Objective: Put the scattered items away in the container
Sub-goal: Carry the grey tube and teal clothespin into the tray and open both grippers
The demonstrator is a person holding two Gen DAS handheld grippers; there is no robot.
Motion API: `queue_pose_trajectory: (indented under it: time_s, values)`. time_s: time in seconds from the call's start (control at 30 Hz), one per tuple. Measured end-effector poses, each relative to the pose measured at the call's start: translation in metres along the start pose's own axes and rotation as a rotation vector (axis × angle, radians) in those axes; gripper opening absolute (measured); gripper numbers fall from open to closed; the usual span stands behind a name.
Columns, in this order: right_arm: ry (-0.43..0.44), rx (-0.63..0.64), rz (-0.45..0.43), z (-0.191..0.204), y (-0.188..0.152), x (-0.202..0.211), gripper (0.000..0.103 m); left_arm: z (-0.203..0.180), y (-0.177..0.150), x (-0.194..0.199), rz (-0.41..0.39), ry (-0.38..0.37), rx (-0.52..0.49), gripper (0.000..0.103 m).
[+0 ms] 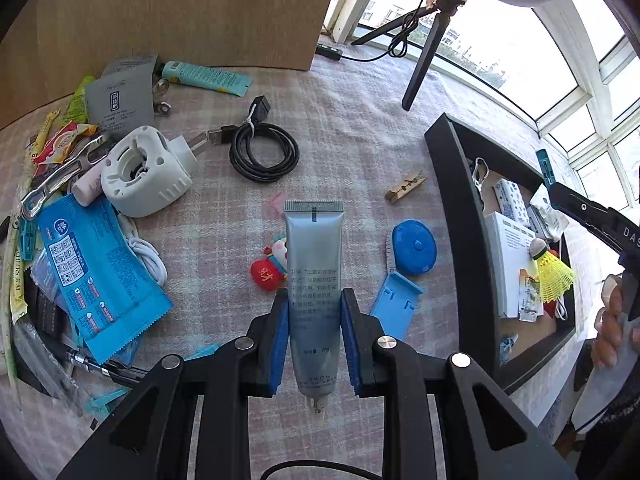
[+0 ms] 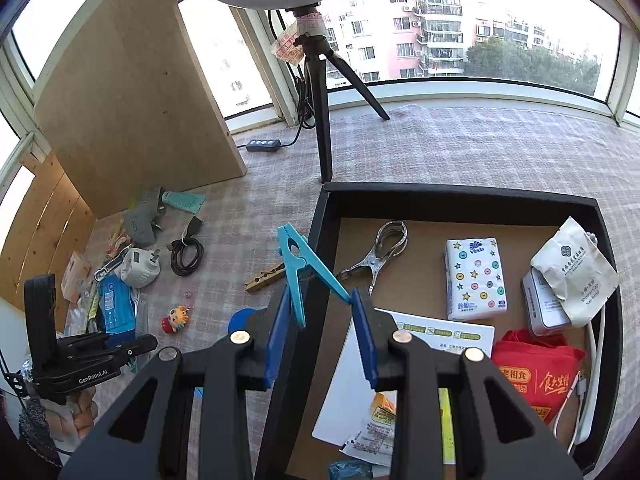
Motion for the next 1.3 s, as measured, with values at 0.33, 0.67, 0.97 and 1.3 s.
queue_pose_trajectory:
  time_s: [0.33, 0.67, 0.97, 1.3]
  values:
    - [-0.109, -0.124, -0.02, -0.069, -0.018, 0.026, 0.031, -0.127, -0.023, 0.006, 0.062, -0.148, -0.181, 0.023]
    - [-0.212, -0.239, -0.022, -0.138, -0.055, 0.062, 0.032, -0.25, -0.016, -0.005, 0.006, -0.17, -0.37, 0.024]
    - [-0.242, -0.279, -0.01, -0.15, -0.074, 0.071, 0.047, -0.267, -0.004, -0.01, -0.02, -0.159, -0.352, 0.054]
    - [-0.179, -0.197, -0.004, -0.11, -0.048, 0.05, 0.047, -0.193, 0.012, -0.005, -0.039, -0.109, -0.256, 0.054]
Point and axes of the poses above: each gripper's, at about its wrist camera, not at the fingertips, and x roughly against the way its jaws point, z to its left, y to its top, the point moved 7 cm from there along -x, roughly the way its jaws point, and after that the axes turned 15 degrees about x, right-handed, at the moved point
